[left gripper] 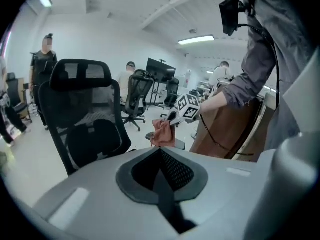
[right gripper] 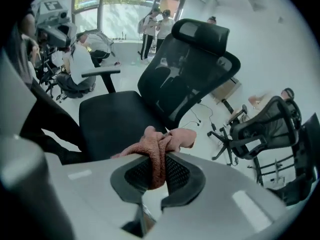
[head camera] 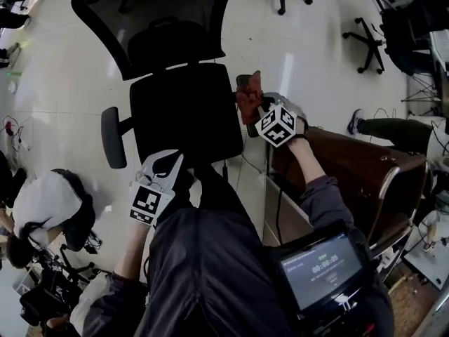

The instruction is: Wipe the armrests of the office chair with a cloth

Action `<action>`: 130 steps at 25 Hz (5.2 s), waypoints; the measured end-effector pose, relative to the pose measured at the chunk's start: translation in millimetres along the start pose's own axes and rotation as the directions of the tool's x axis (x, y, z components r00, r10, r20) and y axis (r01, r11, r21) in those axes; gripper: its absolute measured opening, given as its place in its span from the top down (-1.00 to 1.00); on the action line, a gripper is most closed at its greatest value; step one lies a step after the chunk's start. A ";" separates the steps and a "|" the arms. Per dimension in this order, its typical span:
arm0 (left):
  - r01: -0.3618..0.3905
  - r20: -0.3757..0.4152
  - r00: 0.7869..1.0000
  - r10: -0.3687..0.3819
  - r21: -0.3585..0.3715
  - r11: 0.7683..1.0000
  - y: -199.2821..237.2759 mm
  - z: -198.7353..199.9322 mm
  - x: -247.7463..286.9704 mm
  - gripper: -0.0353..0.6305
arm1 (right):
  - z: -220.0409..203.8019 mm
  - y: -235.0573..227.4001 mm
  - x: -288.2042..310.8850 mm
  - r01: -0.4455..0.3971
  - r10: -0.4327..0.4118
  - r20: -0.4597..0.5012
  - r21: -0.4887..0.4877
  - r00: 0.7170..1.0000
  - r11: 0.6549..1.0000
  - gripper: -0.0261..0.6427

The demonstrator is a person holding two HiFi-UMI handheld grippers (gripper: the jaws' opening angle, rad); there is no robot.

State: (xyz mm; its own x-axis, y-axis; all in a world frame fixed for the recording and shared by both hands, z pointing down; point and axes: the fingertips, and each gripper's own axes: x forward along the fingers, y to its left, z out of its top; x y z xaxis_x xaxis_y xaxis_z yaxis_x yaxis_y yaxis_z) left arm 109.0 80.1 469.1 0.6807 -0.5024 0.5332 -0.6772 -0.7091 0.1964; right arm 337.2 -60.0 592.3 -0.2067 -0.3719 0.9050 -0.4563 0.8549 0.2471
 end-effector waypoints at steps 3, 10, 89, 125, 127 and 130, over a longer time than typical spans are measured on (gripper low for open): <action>-0.023 -0.056 0.998 0.027 0.082 0.996 -4.9 -6.0 11.0 0.84 | -6.3 -7.6 26.9 -0.016 0.014 -0.027 -0.076 1.000 0.997 0.86; 0.005 -0.123 0.992 0.014 0.154 0.988 -10.3 4.3 40.2 0.85 | -3.0 -34.6 81.5 -0.039 0.036 -0.042 -0.077 0.998 0.996 0.86; 0.027 -0.182 0.983 -0.009 0.098 0.995 -43.6 -33.0 18.8 0.85 | -16.8 2.2 81.2 -0.236 0.231 -0.129 -0.029 0.964 0.971 0.86; 0.014 -0.178 0.984 -0.009 0.029 0.999 -18.9 -63.2 67.2 0.85 | 3.5 -34.2 50.6 -0.012 -0.003 0.152 0.092 0.988 0.996 0.86; 0.007 -0.180 0.984 -0.004 0.018 1.000 -18.1 -69.1 59.8 0.85 | 2.6 -49.5 75.3 -0.019 0.009 0.102 0.101 0.995 0.995 0.86; -0.010 -0.175 0.985 0.011 0.005 1.000 -13.4 -79.2 42.1 0.85 | -10.9 -33.6 97.7 -0.073 0.071 0.021 0.115 0.997 0.991 0.86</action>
State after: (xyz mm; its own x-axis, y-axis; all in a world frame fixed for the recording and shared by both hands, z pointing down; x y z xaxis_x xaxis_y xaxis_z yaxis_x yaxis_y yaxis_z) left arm 124.6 107.7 554.1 0.6140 -0.4157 0.6710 -0.6825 -0.7066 0.1867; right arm 341.8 -121.1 676.2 -0.2566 -0.3177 0.9128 -0.5366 0.8323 0.1388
